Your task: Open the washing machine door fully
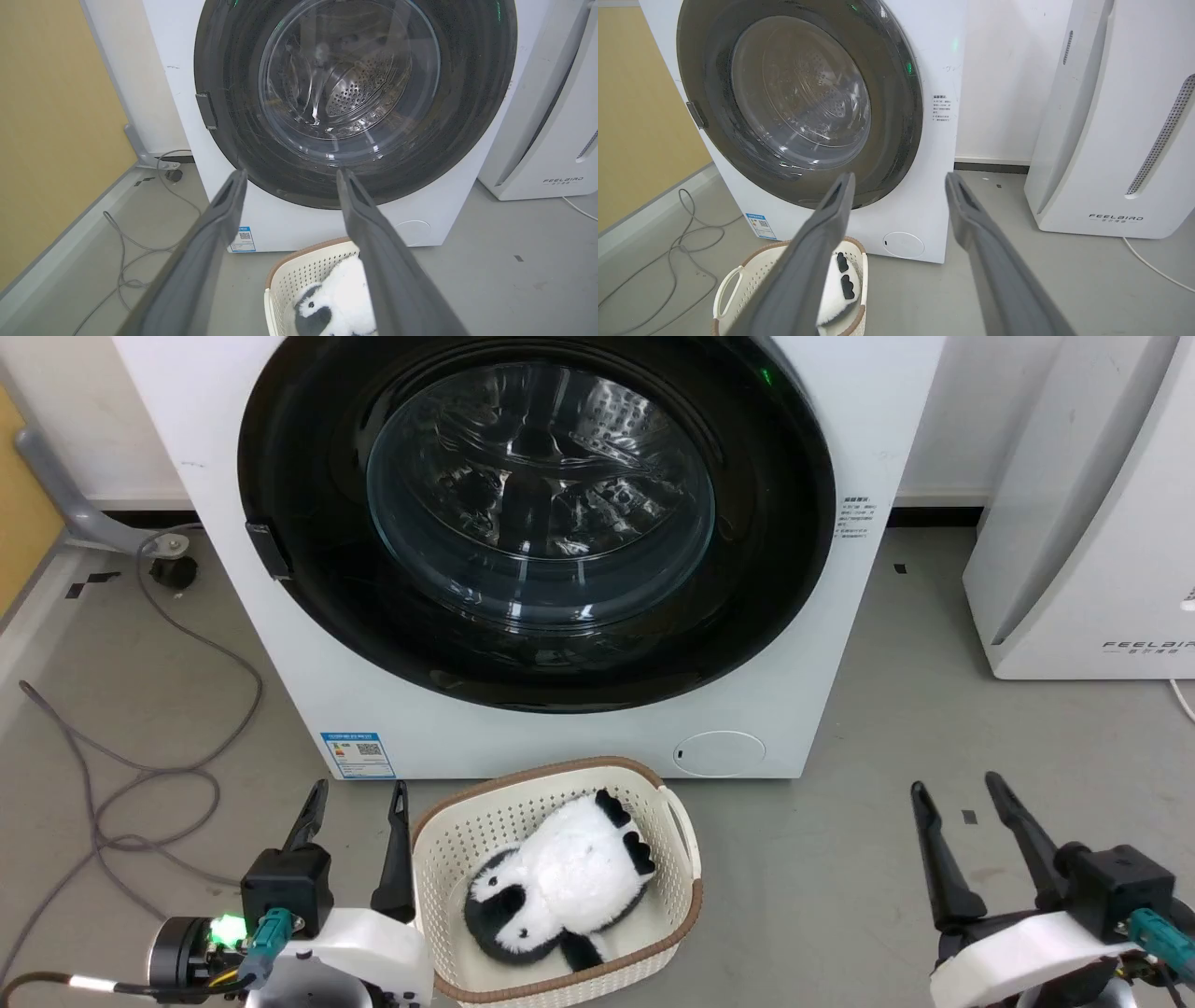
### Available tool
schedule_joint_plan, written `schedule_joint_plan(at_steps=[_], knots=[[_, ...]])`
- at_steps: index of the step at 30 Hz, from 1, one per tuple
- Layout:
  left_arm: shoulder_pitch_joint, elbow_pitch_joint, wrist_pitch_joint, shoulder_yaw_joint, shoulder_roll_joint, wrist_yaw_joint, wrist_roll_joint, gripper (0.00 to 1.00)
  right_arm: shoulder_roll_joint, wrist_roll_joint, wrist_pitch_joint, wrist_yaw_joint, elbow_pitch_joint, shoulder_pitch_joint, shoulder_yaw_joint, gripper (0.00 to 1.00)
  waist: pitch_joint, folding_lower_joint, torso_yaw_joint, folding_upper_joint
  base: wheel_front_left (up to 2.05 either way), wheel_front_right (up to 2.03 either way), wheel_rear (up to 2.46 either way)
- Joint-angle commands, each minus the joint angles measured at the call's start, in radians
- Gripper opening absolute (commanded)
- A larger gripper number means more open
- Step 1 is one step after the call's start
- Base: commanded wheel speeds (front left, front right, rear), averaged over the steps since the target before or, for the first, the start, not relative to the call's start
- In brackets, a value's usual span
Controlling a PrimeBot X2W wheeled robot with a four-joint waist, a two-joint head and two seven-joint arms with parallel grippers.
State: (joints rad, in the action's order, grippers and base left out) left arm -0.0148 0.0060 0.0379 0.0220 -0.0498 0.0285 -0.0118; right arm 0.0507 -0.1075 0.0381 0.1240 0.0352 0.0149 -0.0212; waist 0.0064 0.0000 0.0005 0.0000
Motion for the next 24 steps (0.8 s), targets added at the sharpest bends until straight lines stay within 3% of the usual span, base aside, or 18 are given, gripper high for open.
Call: schedule_joint_plan(at_steps=[1,2,3,4,5,13,24], knots=[[-0.004,0.002,0.009,0.004,0.000,0.008,-0.007,1.00,0.000,-0.020,0.010,0.001,0.009,-0.003,-0.005,1.00,0.000,0.0000,0.000,0.0000,0.00,0.00,0.00],[-0.004,0.002,0.011,0.005,0.000,0.010,-0.008,1.00,0.000,-0.027,0.012,0.001,0.011,-0.003,-0.006,1.00,0.001,0.0000,0.001,0.0000,0.00,0.00,0.00],[-0.004,0.003,0.014,0.006,0.000,0.012,-0.008,1.00,0.000,-0.035,0.014,0.001,0.013,-0.004,-0.008,0.49,0.001,0.0000,0.001,0.0000,0.00,0.00,0.00],[-0.004,0.003,0.016,0.007,0.000,0.013,-0.009,1.00,0.000,-0.041,0.016,0.001,0.015,-0.005,-0.011,0.10,0.001,0.0000,0.001,0.0000,0.00,0.00,0.00],[-0.005,0.003,0.018,0.009,0.000,0.015,-0.009,1.00,0.000,-0.048,0.018,0.001,0.017,-0.006,-0.013,0.00,0.001,0.0000,0.002,0.0000,0.00,0.00,0.00],[-0.009,0.003,0.034,0.017,0.000,0.027,-0.012,1.00,0.000,-0.157,0.034,0.002,0.004,-0.028,-0.040,0.00,0.009,0.0000,0.006,0.0000,0.00,0.00,0.00],[-0.024,0.000,0.057,0.024,0.000,0.041,-0.013,1.00,0.000,-0.434,0.057,0.002,-0.126,-0.125,-0.116,0.00,0.036,0.0000,0.021,0.0000,0.00,0.00,0.00]])
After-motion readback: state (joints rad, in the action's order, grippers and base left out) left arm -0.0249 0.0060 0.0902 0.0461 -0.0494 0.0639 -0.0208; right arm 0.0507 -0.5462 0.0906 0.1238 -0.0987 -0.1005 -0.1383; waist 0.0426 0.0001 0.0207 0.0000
